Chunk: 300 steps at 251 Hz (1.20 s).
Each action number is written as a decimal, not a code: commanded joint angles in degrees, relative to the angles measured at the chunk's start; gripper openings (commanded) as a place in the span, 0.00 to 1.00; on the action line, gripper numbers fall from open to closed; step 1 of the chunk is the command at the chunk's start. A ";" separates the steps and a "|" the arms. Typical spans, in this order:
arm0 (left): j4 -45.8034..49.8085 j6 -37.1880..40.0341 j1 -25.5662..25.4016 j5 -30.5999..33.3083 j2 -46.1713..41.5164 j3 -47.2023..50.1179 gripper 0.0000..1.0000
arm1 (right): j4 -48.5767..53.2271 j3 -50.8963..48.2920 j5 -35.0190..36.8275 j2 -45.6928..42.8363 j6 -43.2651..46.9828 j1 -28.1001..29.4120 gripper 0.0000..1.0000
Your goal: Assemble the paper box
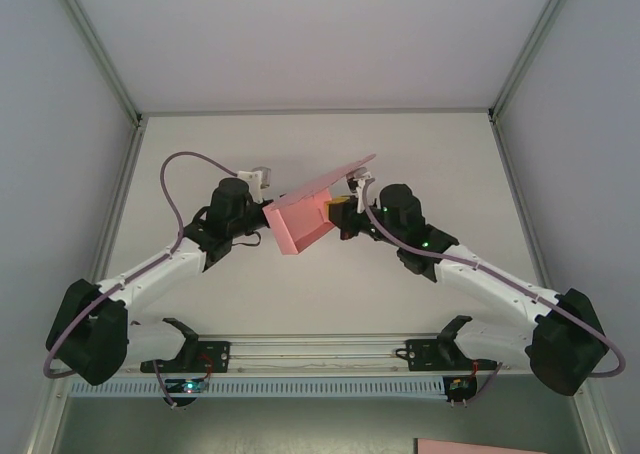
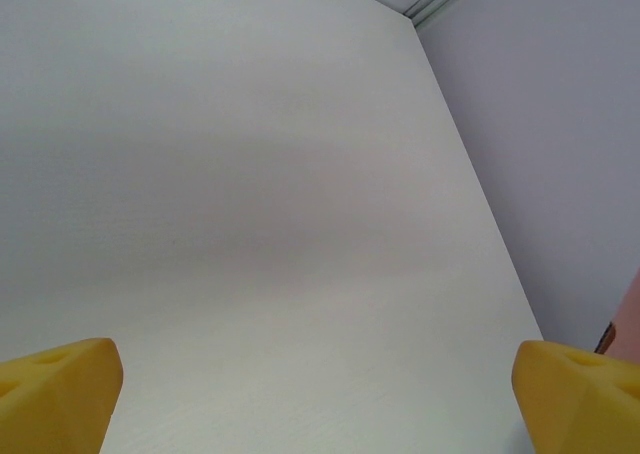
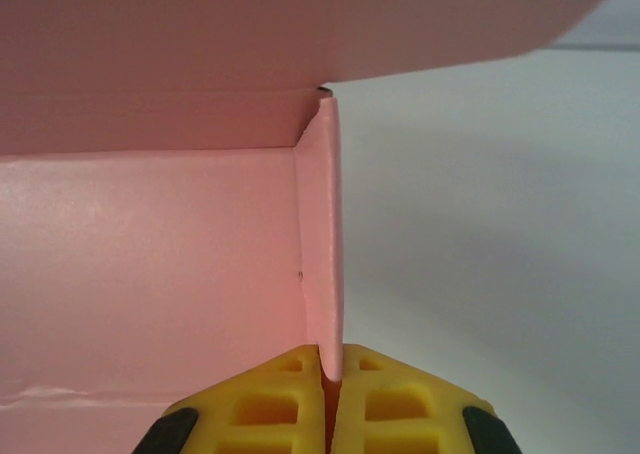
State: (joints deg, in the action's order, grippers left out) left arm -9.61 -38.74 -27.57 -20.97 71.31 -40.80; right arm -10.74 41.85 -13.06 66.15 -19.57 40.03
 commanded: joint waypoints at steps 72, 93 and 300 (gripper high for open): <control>-5.45 4.50 -2.63 -7.92 2.90 -7.37 1.00 | 21.18 9.89 41.74 14.73 5.69 12.53 0.00; -5.33 4.72 -2.58 -7.39 3.09 -7.63 1.00 | 23.21 10.99 48.76 15.97 5.80 14.54 0.00; 32.97 3.41 -2.49 37.99 -1.86 -3.25 1.00 | 23.80 0.07 26.93 0.51 -6.83 -0.42 0.00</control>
State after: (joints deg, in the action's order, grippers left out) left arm 13.93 -33.89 -29.69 6.33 71.13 -44.99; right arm 5.04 41.34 13.08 60.97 -21.65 39.33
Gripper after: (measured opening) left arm 0.998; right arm 0.048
